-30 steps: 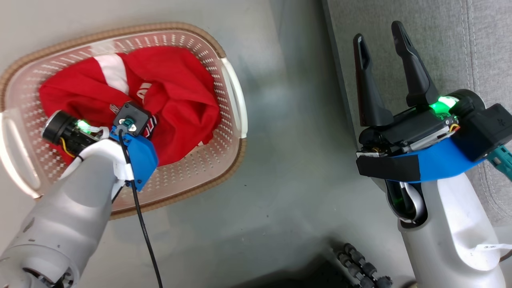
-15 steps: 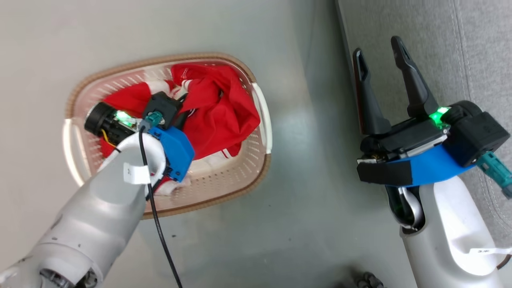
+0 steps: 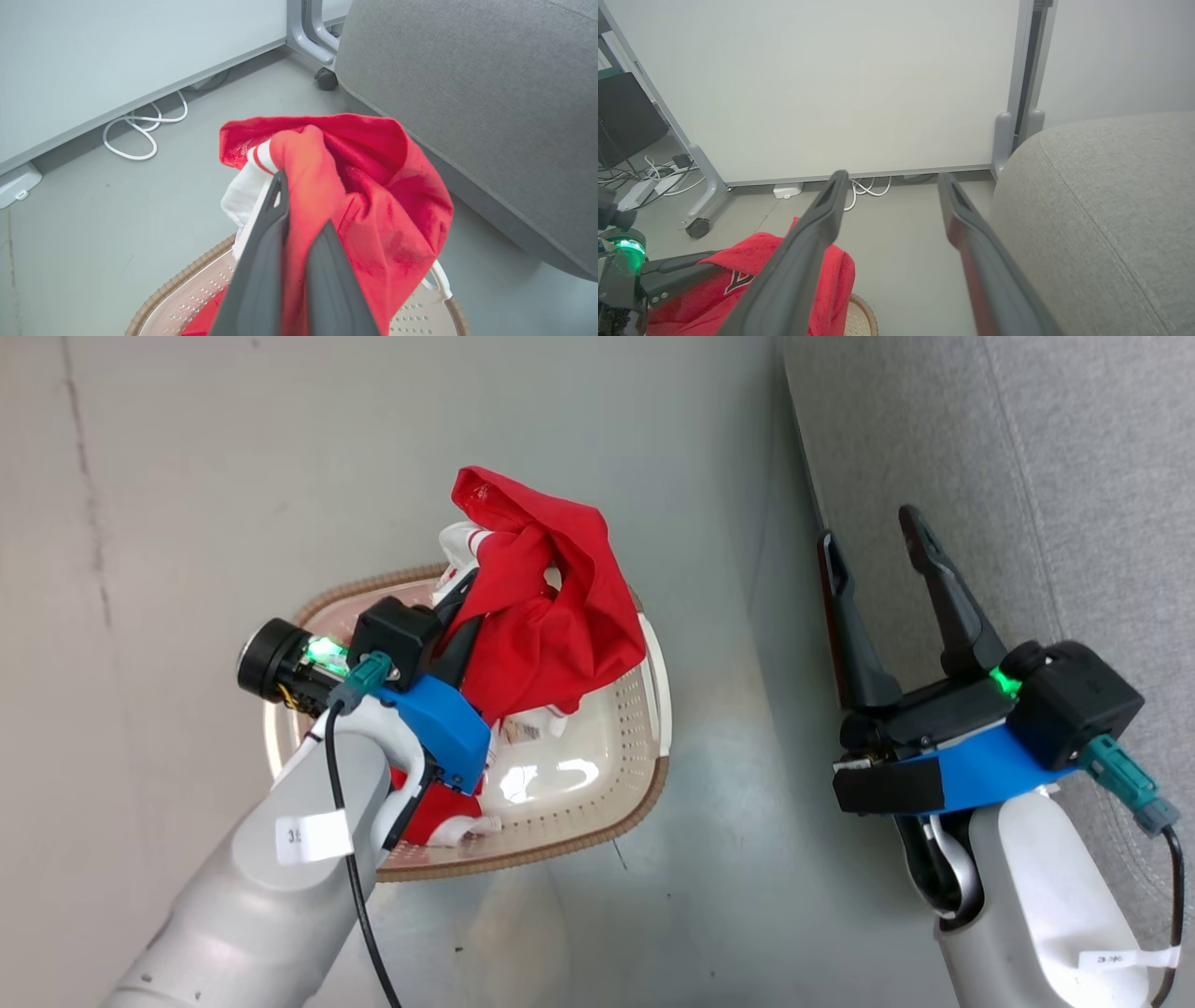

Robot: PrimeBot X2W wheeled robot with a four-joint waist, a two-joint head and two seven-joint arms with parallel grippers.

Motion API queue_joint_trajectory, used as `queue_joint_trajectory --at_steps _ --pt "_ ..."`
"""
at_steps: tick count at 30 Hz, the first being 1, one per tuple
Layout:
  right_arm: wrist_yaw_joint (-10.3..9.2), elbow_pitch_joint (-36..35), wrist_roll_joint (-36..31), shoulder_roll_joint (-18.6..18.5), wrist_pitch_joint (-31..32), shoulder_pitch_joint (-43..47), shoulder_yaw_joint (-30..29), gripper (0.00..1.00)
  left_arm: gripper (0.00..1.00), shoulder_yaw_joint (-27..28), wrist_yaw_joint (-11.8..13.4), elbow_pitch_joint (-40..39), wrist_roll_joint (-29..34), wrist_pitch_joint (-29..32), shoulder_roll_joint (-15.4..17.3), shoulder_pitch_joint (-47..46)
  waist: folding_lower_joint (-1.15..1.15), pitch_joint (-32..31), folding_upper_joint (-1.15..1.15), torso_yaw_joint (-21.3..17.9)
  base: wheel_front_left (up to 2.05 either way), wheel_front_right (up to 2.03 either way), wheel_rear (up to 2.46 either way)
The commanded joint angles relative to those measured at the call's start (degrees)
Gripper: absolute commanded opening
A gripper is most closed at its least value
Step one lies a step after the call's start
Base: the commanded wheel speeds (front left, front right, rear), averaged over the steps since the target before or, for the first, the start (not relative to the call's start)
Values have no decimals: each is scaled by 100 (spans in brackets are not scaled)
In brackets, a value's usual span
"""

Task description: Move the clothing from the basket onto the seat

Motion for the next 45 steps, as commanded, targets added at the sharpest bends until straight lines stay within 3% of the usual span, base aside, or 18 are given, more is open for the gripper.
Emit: queue_joint_trajectory --at_steps 1,11,20,32,45 --pt "3 17 -12 -23 -22 90 -11 100 0 105 27 -103 77 -27 -7 99 1 -248 0 111 0 0 0" --pt "3 168 6 -23 -22 484 -64 100 0 1041 -21 -1018 740 -28 -159 695 1 -1095 0 309 0 0 0" --pt "3 299 86 -23 -22 886 -120 100 0 1362 -143 -1484 1183 -27 -329 920 1 -1801 0 456 0 0 0" --pt "3 353 178 -23 -22 1351 -253 100 0 1251 -288 -1722 1425 -27 -583 757 1 -2351 0 558 0 0 0" --pt "3 333 235 -23 -22 1459 -283 100 0 1072 -338 -1649 1419 -27 -642 709 1 -2459 0 532 0 0 0"
